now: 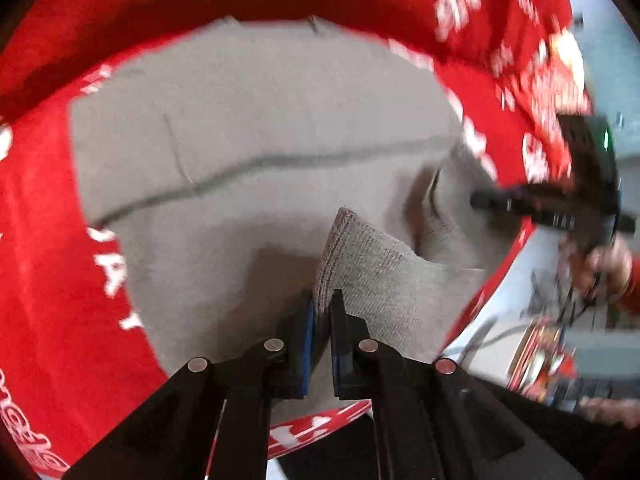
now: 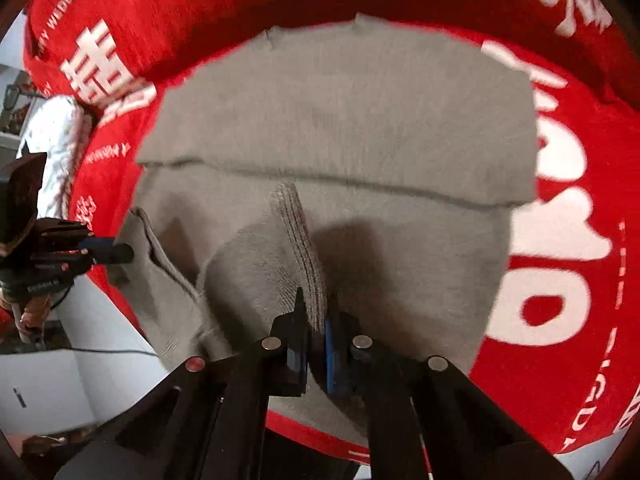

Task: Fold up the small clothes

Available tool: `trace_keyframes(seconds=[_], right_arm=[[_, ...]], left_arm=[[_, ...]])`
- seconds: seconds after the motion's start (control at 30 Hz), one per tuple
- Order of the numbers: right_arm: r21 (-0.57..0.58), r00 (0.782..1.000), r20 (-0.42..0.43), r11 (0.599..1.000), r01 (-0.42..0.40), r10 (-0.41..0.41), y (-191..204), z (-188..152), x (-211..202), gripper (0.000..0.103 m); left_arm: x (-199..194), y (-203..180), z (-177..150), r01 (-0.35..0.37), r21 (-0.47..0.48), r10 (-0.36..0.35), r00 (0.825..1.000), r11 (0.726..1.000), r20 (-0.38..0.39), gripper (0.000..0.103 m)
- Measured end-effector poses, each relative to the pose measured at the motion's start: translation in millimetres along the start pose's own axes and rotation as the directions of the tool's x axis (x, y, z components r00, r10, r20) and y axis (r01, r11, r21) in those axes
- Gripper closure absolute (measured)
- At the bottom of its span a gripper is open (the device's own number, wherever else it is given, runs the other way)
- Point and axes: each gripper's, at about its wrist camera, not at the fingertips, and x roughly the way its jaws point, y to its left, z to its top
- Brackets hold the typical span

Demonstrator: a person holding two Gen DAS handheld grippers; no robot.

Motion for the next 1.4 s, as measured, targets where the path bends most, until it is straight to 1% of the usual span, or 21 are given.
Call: trace_keyframes(seconds=[0.13, 0.2, 0.27, 0.37, 0.43, 0.5, 0.57, 0.67, 0.77, 0.93, 0.97, 1.03, 1.07, 1.1, 1.13, 1.17, 1.2, 1.23, 1.27, 1.33, 1.4], right_arm=[[0.015, 0.993, 0.116, 1.000, -0.001, -0.001, -1, 28, -42, 0.096], [0.015, 0.986, 0.168, 1.000, -0.007, 0.004, -5, 49, -61, 0.096], [0.008, 0.977, 0.211, 1.000, 0.006, -0.008, -12, 75, -73, 0.096], [0.038, 0.969, 0.245, 0.999, 0.023, -0.031, -28, 114, -69, 0.096], [0.078, 0.969, 0.246, 0.997, 0.020, -0.038, -39, 141, -52, 0.096], [0.120, 0.972, 0.229, 0.992, 0.024, -0.051, -58, 161, -32, 0.096], [0.183, 0.983, 0.179, 0.983, 0.015, -0.049, -82, 178, -2, 0.096], [0.254, 0.991, 0.121, 0.967, 0.018, -0.051, -107, 185, 36, 0.096], [0.278, 0.993, 0.100, 0.960, 0.030, -0.060, -117, 187, 60, 0.096], [0.294, 0.989, 0.129, 0.955, 0.026, -0.067, -118, 184, 65, 0.096], [0.293, 0.988, 0.128, 0.955, 0.042, -0.083, -117, 183, 63, 0.095], [0.286, 0.980, 0.112, 0.950, 0.126, -0.164, -115, 185, 60, 0.095], [0.279, 0.967, 0.101, 0.939, 0.198, -0.234, -113, 187, 56, 0.093], [0.279, 0.956, 0.094, 0.929, 0.243, -0.278, -113, 188, 53, 0.093], [0.287, 0.941, 0.080, 0.911, 0.295, -0.330, -115, 189, 50, 0.093], [0.310, 0.942, 0.078, 0.906, 0.290, -0.328, -119, 188, 45, 0.093], [0.332, 0.950, 0.082, 0.907, 0.260, -0.303, -122, 185, 41, 0.093], [0.357, 0.957, 0.090, 0.906, 0.226, -0.275, -125, 181, 35, 0.093], [0.373, 0.962, 0.101, 0.906, 0.198, -0.252, -124, 176, 29, 0.093], [0.370, 0.969, 0.123, 0.916, 0.153, -0.212, -117, 163, 18, 0.093], [0.354, 0.976, 0.142, 0.929, 0.108, -0.167, -103, 147, 11, 0.093]], left_arm=[[-41, 13, 22, 0.008, -0.087, 0.004, 0.991, 0.996, 0.131, 0.095], [-66, 23, 32, 0.004, -0.116, 0.019, 0.980, 0.993, 0.198, 0.095], [-82, 33, 50, -0.010, -0.144, 0.048, 0.964, 0.990, 0.263, 0.095], [-86, 57, 84, -0.055, -0.198, 0.119, 0.938, 0.979, 0.326, 0.095], [-79, 80, 106, -0.060, -0.254, 0.151, 0.922, 0.965, 0.356, 0.095], [-60, 90, 128, -0.078, -0.290, 0.183, 0.916, 0.954, 0.358, 0.095], [-34, 104, 145, -0.118, -0.323, 0.227, 0.918, 0.939, 0.325, 0.095], [11, 121, 161, -0.175, -0.362, 0.277, 0.927, 0.915, 0.253, 0.095], [41, 131, 166, -0.224, -0.388, 0.321, 0.925, 0.894, 0.204, 0.095], [50, 139, 169, -0.246, -0.412, 0.348, 0.918, 0.877, 0.193, 0.094], [49, 138, 169, -0.259, -0.414, 0.361, 0.913, 0.873, 0.189, 0.094], [44, 140, 171, -0.291, -0.422, 0.393, 0.903, 0.859, 0.177, 0.094], [42, 141, 172, -0.298, -0.427, 0.400, 0.900, 0.854, 0.172, 0.094], [40, 142, 172, -0.307, -0.432, 0.411, 0.896, 0.848, 0.169, 0.094], [36, 142, 172, -0.337, -0.439, 0.442, 0.882, 0.833, 0.163, 0.094], [31, 143, 172, -0.390, -0.447, 0.499, 0.853, 0.805, 0.152, 0.094], [25, 145, 171, -0.413, -0.453, 0.524, 0.839, 0.790, 0.149, 0.094], [17, 148, 168, -0.399, -0.465, 0.517, 0.842, 0.790, 0.156, 0.094], [12, 149, 165, -0.378, -0.473, 0.501, 0.850, 0.796, 0.164, 0.094], [-1, 148, 158, -0.343, -0.468, 0.471, 0.862, 0.814, 0.187, 0.094], [-10, 137, 150, -0.328, -0.435, 0.447, 0.872, 0.838, 0.203, 0.094]])
